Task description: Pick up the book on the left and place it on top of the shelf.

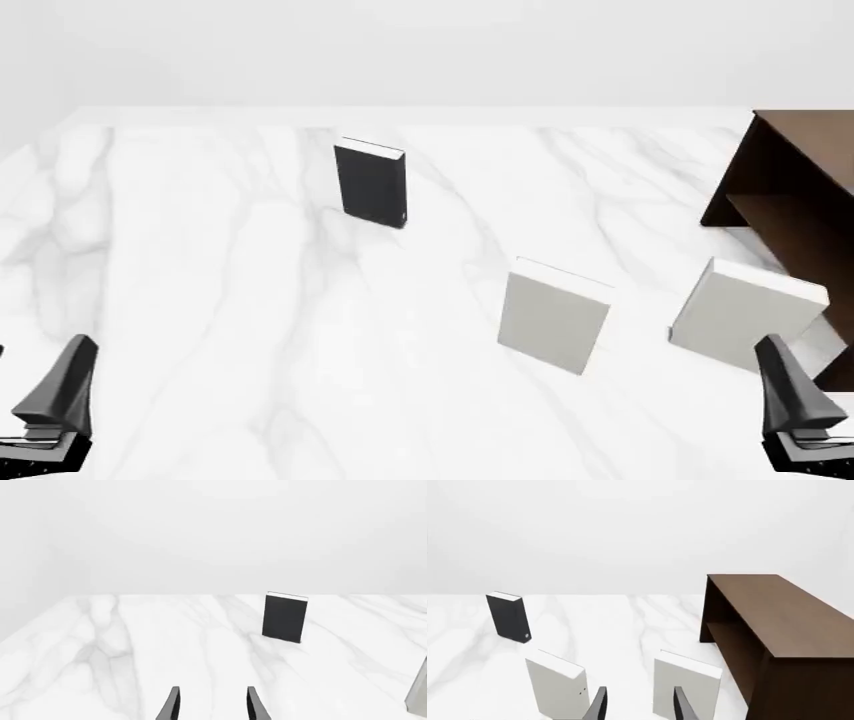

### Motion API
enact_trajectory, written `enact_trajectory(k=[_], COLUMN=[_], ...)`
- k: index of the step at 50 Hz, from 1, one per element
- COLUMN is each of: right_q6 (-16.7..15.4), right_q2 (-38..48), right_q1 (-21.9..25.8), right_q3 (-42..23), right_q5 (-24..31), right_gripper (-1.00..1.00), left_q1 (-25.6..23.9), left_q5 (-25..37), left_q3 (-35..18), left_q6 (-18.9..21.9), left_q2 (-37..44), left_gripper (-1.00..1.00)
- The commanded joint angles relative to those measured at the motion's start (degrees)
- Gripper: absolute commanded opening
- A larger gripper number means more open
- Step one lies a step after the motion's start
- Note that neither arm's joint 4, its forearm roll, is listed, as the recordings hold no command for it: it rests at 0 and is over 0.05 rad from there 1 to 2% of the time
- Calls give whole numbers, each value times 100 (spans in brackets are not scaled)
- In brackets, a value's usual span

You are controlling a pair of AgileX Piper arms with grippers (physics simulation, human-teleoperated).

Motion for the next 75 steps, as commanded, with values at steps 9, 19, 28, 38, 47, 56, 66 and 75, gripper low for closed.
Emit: enact_trajectory(k=[9, 19, 28, 38, 47, 56, 66, 75], right_q6=[259, 217, -557, -636, -720, -822, -1031, -1118], right_q2=[22, 370, 3894, 4258, 4792, 5603, 6423, 7146], right_q1=[-41, 606, 1724, 1856, 2072, 2319, 2621, 2743], right_q3=[-198, -1116, -3725, -4054, -4634, -5450, -5804, -6300], right_q5=[136, 337, -223, -238, 20, 206, 95, 97], right_gripper=[100, 100, 100, 100, 100, 100, 100, 100], left_q1=[0, 0, 0, 0, 0, 0, 0, 0], left_q5=[0, 0, 0, 0, 0, 0, 0, 0], left_q3=[0, 0, 0, 0, 0, 0, 0, 0], left_q6=[0, 0, 0, 0, 0, 0, 0, 0], left_q2=[0, 0, 0, 0, 0, 0, 0, 0], left_gripper=[100, 100, 100, 100, 100, 100, 100, 100])
